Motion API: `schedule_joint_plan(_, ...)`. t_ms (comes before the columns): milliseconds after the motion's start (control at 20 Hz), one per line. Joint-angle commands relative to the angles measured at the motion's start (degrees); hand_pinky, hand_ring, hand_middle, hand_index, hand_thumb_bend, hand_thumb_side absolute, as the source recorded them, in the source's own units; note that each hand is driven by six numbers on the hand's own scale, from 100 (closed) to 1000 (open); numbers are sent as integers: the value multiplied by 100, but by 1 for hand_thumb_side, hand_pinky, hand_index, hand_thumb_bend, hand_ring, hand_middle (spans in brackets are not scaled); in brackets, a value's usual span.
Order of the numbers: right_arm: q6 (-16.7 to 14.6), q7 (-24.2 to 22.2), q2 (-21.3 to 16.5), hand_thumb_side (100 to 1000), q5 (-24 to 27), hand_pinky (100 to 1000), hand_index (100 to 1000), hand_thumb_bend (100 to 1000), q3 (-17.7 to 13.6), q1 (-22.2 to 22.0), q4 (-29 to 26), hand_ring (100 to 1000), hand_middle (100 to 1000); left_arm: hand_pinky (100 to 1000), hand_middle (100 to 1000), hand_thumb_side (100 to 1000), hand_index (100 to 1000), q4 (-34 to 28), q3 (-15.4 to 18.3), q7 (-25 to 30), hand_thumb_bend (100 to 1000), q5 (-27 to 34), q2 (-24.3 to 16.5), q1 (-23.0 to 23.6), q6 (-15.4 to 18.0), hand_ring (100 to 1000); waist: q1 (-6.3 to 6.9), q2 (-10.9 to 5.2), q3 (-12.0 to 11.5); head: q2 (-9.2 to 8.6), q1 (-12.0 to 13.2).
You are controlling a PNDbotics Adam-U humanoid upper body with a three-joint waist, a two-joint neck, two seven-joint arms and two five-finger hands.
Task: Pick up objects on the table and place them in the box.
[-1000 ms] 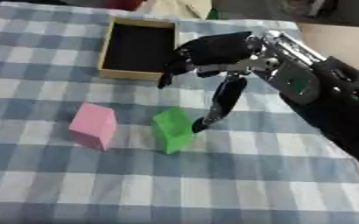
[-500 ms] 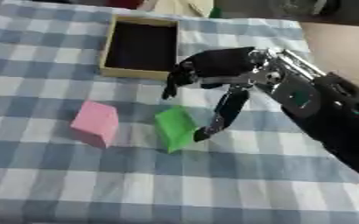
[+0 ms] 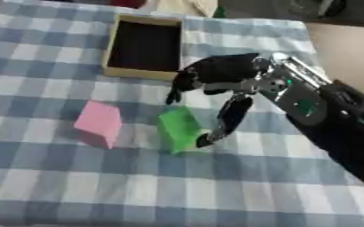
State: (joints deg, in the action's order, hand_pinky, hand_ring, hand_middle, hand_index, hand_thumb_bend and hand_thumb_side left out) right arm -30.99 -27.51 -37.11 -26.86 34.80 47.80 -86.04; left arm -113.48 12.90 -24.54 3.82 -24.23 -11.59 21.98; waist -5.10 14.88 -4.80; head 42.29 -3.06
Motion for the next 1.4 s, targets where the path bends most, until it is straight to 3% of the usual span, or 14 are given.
schedule_joint_plan(50,92,22,-105,488,-96,836,851,646,-146,35,-135,837,669,615,614,889,754,-111,8,33,100,13,-71,-66,9,542,33,-77,-8,1,-13)
schedule_joint_plan(700,263,-371,62,487,119,828,845,630,-194,3,36,828,643,615,616,886,754,-111,16,53,100,26,-29,-104,19,542,62,-42,-33,-48,-36)
schedule_joint_plan(750,259,-409,84,460,137,826,844,567,-195,31,56,826,637,615,616,886,754,-111,17,54,100,25,-26,-106,22,542,66,-37,-38,-46,-37)
schedule_joint_plan(1100,205,-581,215,401,193,822,840,439,-171,138,140,822,627,615,617,888,753,-111,7,89,100,27,7,-134,28,541,86,10,-63,-43,-62)
schedule_joint_plan(1300,243,-576,292,326,111,817,837,290,-208,135,164,812,604,614,617,890,753,-111,1,115,100,36,26,-148,25,541,86,27,-70,-46,-83)
schedule_joint_plan(1400,244,-524,333,319,-18,818,837,300,-228,114,175,814,598,613,615,890,751,-111,2,128,100,40,35,-151,28,540,89,36,-82,-51,-89)
